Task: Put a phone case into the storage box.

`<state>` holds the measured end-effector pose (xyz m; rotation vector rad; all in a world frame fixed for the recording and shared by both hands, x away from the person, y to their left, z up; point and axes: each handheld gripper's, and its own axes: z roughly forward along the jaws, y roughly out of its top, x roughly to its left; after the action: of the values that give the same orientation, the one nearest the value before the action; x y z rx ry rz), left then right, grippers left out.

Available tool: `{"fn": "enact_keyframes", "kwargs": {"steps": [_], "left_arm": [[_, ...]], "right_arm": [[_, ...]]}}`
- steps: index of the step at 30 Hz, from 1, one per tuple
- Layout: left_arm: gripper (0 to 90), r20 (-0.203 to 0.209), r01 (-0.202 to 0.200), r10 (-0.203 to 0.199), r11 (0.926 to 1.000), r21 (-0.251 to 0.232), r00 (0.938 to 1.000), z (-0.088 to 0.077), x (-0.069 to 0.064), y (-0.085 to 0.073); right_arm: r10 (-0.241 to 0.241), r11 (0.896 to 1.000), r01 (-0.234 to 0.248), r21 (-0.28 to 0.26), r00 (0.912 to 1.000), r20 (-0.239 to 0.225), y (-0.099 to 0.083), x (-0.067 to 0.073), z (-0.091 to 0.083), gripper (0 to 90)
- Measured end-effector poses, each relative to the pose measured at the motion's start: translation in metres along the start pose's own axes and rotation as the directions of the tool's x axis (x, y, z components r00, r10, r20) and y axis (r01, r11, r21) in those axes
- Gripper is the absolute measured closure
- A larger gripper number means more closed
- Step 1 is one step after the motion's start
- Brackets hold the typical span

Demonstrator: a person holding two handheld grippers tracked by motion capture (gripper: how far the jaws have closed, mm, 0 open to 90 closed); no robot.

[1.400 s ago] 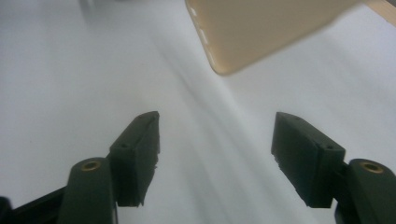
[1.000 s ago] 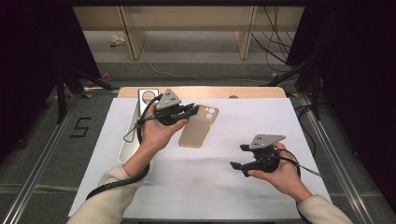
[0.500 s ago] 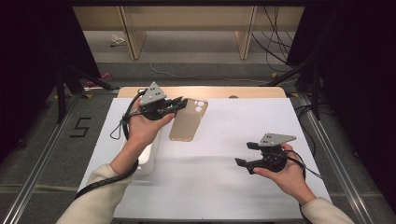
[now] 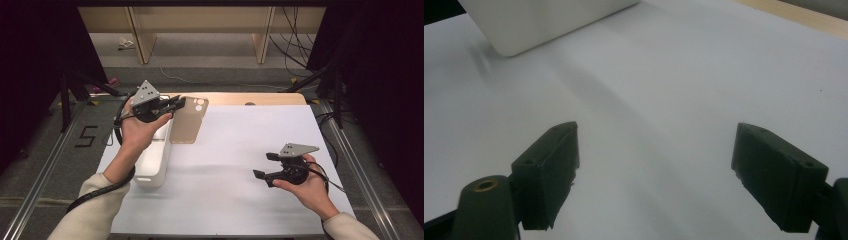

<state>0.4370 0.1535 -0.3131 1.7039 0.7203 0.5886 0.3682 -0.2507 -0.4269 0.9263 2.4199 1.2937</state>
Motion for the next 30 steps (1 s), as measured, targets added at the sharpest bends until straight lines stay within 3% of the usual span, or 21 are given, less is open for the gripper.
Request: {"fn": "enact_keyframes", "kwargs": {"steps": [20,30], "left_arm": [[81.0,-0.063,-0.002,0.0,0.9998,-0.021,0.998,-0.023,0.034,-0.004],[80.9,-0.087,-0.006,0.001,0.9986,-0.053,0.9962,-0.03,0.053,-0.011]], "right_arm": [[0.003,1.0,-0.003,-0.005,1.0,-0.005,0.0,-0.001,-0.001,17.4],[0.004,1.0,-0.004,-0.01,1.0,-0.005,-0.001,-0.001,-0.001,17.4]]}}
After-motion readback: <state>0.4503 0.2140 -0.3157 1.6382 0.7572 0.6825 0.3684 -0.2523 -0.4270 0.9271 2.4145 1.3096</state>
